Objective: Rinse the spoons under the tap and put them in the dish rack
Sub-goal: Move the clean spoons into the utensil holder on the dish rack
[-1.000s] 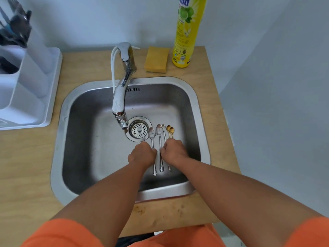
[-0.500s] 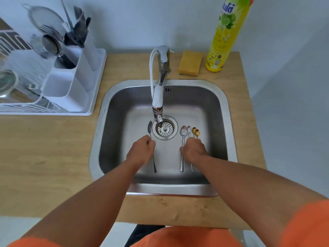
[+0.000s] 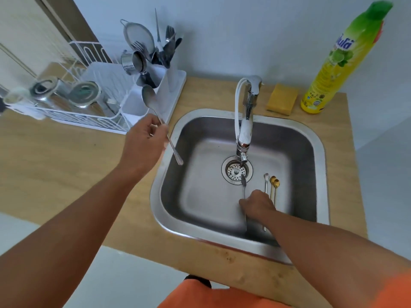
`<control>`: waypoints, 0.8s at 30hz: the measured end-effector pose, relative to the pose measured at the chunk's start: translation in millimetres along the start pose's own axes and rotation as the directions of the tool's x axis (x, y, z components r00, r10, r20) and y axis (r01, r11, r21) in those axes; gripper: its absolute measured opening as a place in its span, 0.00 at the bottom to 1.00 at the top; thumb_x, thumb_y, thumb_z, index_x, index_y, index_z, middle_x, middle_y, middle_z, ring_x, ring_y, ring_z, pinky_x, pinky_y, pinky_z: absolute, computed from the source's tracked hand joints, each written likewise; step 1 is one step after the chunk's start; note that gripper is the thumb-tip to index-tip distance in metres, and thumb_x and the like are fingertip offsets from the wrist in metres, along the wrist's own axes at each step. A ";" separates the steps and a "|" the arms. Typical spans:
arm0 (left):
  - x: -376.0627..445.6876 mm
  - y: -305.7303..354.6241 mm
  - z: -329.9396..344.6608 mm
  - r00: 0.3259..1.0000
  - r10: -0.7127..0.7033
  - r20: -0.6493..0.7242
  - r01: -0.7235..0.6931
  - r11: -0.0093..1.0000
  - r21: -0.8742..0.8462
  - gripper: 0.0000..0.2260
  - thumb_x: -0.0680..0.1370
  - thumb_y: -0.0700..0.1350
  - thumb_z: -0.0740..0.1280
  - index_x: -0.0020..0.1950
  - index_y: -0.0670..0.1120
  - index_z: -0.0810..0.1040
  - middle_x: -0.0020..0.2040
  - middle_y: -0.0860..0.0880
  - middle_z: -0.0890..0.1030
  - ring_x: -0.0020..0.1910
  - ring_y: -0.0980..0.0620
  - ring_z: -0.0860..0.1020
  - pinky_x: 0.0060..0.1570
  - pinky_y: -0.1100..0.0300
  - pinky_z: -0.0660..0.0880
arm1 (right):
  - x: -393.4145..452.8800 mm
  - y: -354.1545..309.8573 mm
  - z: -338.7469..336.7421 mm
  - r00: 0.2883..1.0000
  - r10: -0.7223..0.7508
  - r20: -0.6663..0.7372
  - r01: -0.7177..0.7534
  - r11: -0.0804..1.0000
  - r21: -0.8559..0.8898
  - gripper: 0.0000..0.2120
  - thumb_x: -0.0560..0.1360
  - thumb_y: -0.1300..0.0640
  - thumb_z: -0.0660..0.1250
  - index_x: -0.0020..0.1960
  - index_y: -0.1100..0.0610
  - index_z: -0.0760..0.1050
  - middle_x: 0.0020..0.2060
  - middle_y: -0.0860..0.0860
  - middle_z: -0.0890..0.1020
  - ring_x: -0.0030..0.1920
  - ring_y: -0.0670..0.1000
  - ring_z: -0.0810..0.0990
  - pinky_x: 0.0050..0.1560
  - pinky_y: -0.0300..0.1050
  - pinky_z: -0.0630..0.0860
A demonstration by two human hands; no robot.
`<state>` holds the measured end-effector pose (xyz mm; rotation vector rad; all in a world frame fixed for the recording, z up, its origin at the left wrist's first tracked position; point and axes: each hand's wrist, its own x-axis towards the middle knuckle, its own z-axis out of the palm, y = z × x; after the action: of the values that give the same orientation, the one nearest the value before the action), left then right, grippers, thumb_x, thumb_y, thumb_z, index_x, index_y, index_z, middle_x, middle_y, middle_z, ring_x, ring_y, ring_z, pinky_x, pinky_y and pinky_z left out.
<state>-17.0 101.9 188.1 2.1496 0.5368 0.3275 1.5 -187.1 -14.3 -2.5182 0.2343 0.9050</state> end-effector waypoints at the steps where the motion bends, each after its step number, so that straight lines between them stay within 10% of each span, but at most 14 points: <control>1: 6.2 4.1 -12.0 0.999 0.017 -0.043 -0.017 1.000 -0.003 0.09 0.79 0.49 0.66 0.46 0.44 0.77 0.38 0.47 0.85 0.36 0.47 0.83 0.32 0.61 0.77 | -2.9 -6.5 2.0 0.999 -0.031 0.011 0.031 1.000 0.004 0.09 0.74 0.49 0.67 0.41 0.55 0.75 0.39 0.52 0.81 0.38 0.53 0.80 0.34 0.42 0.69; 14: 77.2 19.0 -93.4 0.904 0.079 -0.420 -0.033 0.993 0.116 0.09 0.78 0.55 0.65 0.49 0.51 0.79 0.44 0.52 0.88 0.41 0.48 0.85 0.46 0.50 0.81 | -53.1 -129.4 4.5 0.889 -0.411 -0.201 0.455 0.838 0.302 0.02 0.72 0.57 0.70 0.40 0.54 0.78 0.32 0.47 0.81 0.35 0.49 0.79 0.35 0.39 0.71; 24: 85.0 -11.0 -66.5 0.955 -0.019 -0.297 0.106 0.954 0.282 0.11 0.81 0.55 0.65 0.51 0.50 0.82 0.49 0.48 0.86 0.50 0.42 0.83 0.44 0.53 0.73 | -89.7 -227.9 -54.3 0.677 -0.555 -0.483 0.729 0.598 0.335 0.07 0.72 0.59 0.70 0.38 0.55 0.73 0.26 0.44 0.74 0.30 0.43 0.72 0.33 0.35 0.67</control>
<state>26.7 195.4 221.5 2.3799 0.8679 0.5646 32.1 -10.6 161.3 -1.9695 -0.3234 0.0739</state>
